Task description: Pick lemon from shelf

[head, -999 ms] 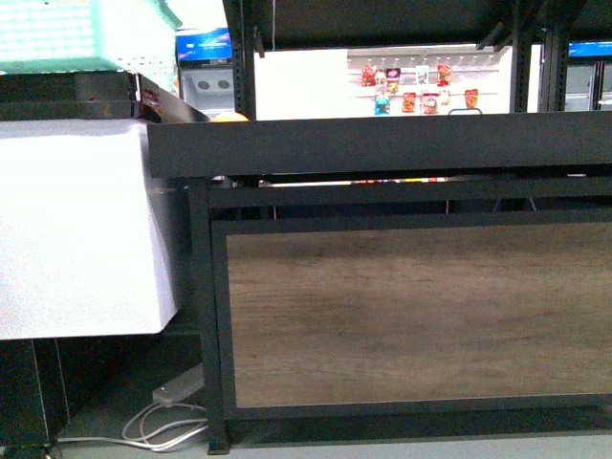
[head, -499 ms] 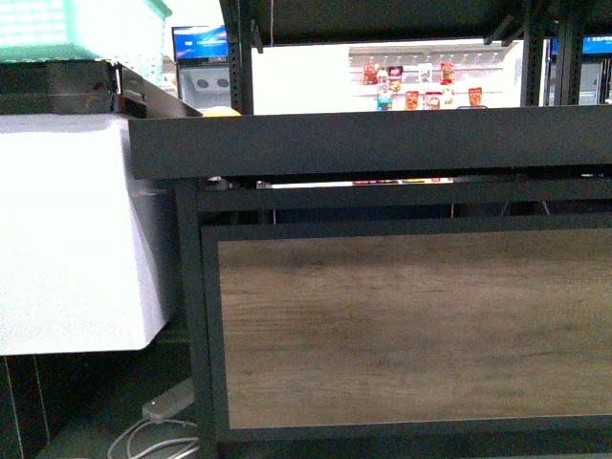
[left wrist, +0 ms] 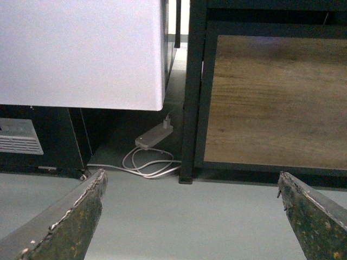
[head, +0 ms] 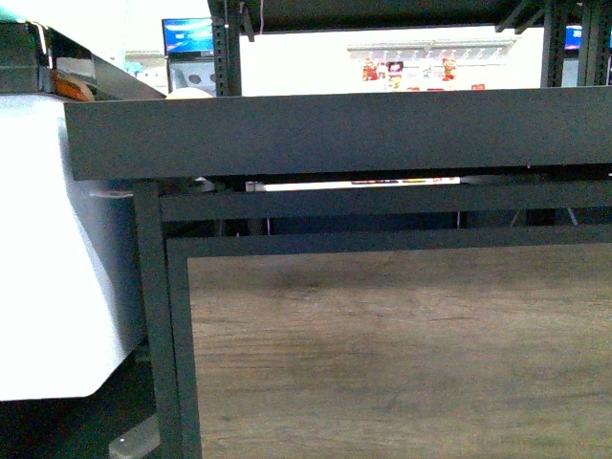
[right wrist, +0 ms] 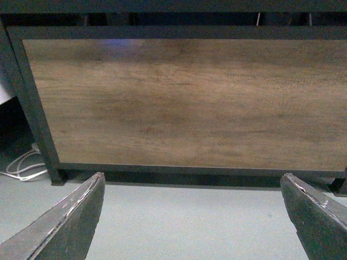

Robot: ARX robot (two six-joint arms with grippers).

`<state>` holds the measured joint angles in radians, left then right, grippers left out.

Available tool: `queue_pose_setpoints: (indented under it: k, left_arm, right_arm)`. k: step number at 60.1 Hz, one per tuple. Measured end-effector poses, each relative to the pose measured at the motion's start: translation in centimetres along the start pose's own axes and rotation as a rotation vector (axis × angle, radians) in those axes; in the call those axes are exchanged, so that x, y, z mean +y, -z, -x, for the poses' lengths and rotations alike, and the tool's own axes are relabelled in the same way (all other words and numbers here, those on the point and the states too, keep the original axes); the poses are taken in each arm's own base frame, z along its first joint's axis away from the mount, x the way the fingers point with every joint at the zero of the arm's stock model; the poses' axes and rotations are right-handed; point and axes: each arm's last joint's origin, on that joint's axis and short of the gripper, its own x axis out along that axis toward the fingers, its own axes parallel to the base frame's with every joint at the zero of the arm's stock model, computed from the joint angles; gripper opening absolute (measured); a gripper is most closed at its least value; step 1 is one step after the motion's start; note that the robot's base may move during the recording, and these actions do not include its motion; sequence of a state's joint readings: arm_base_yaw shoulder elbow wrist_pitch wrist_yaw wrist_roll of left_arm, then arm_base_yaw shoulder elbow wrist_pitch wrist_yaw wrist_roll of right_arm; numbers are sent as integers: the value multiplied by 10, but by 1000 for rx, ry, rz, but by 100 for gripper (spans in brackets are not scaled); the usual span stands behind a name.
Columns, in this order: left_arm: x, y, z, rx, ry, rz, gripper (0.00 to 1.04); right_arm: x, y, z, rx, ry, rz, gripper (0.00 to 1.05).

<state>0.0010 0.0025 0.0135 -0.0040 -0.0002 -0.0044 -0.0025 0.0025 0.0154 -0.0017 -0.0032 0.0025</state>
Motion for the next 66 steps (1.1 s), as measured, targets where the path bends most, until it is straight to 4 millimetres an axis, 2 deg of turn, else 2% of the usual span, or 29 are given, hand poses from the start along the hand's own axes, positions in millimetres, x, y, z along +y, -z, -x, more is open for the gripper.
queue_pose_setpoints:
  k: [66]
  left_arm:
    - [0, 0, 0, 0, 1, 0, 97]
  right_arm:
    - [0, 0, 0, 0, 0, 0, 97]
